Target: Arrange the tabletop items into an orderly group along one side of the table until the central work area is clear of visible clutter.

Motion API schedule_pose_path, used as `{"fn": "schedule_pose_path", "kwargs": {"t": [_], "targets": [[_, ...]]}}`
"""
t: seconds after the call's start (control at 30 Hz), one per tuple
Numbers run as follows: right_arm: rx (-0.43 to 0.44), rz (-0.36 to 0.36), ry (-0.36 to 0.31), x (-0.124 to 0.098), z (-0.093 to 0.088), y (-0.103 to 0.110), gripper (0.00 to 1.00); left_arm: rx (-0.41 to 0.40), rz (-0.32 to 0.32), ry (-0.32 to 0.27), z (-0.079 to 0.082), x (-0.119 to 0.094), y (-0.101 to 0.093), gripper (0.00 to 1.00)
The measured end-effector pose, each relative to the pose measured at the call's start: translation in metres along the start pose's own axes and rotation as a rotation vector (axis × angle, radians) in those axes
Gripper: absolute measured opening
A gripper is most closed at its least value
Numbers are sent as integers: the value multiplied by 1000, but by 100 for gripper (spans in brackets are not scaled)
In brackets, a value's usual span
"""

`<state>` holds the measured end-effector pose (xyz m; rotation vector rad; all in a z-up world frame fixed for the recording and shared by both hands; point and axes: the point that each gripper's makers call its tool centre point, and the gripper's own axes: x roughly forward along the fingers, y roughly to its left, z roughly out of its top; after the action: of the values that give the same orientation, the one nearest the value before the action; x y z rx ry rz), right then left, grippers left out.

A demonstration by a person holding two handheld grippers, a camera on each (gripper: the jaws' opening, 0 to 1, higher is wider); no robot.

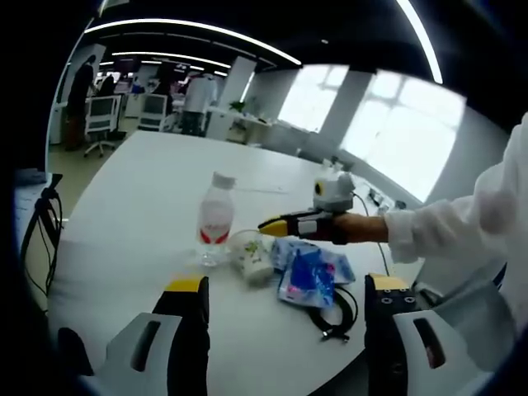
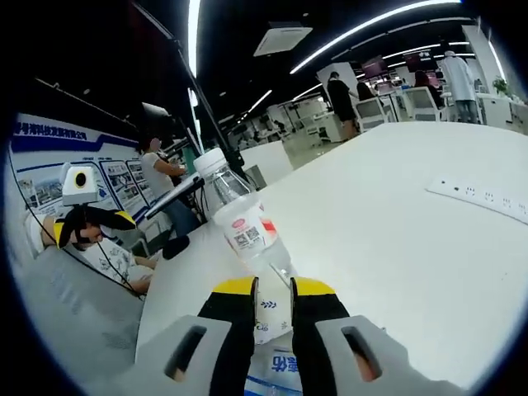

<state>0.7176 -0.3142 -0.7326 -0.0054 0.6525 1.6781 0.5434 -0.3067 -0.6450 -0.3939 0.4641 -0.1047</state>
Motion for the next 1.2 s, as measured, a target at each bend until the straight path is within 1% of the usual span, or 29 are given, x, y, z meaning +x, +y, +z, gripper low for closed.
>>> {"fn": "schedule_pose_path", "kwargs": {"t": [0.07,0.13,0.17,0.2,0.23,0.27,0.3,0.33,0.37,0.4,0.43,0.47,0.5,0.67,0.7,0.77,0.8,0.87,0.93,0.97,1.07,1.1,1.2], "targets": [[-1,0,3,2,0,-1,13,-1,-1,0,0,0,0,74],[-2,3,12,5,1,-8,16,0,0,4,-1,-1,-1,74],[4,27,31,7,-1,-11,15,0,0,7,-2,-1,-2,74],[3,33,37,8,-2,-12,15,1,0,10,-2,-1,-2,74],[3,42,40,8,-2,-8,15,2,0,14,-3,-1,-2,74],[7,51,43,8,-2,-7,13,3,-1,17,-4,-1,-2,74],[22,68,47,9,-2,-1,10,5,-1,19,-4,-1,-2,74],[25,71,51,9,-3,-1,3,6,-1,20,-4,-1,-2,74],[21,79,51,8,-3,-1,0,6,0,22,-5,-1,-3,74],[62,96,25,8,1,1,0,5,0,25,-5,-1,-2,74],[86,110,20,9,2,3,0,5,1,26,-5,-1,-2,74],[89,116,33,8,-1,4,0,4,3,27,-5,-1,-2,74],[72,113,36,9,-2,7,0,3,4,27,-5,0,-1,74],[60,131,50,7,-5,12,0,2,4,32,-6,0,-2,73],[51,139,44,6,-4,9,0,3,4,35,-7,0,-2,73],[45,147,50,6,-3,10,10,5,2,41,-8,1,-2,73],[36,147,61,6,-5,10,13,6,1,43,-9,1,-3,73],[-18,170,109,6,-12,13,9,9,-1,49,-10,1,-4,73],[-37,170,121,7,-15,14,5,10,-2,51,-10,1,-4,73],[-32,184,143,8,-20,19,3,12,-3,55,-11,1,-4,73],[-49,210,152,7,-23,24,0,14,-2,58,-12,1,-5,73],[-53,221,152,7,-24,29,0,14,-1,57,-12,1,-4,73],[-70,220,158,6,-25,33,0,8,3,54,-12,1,-3,73]]}}
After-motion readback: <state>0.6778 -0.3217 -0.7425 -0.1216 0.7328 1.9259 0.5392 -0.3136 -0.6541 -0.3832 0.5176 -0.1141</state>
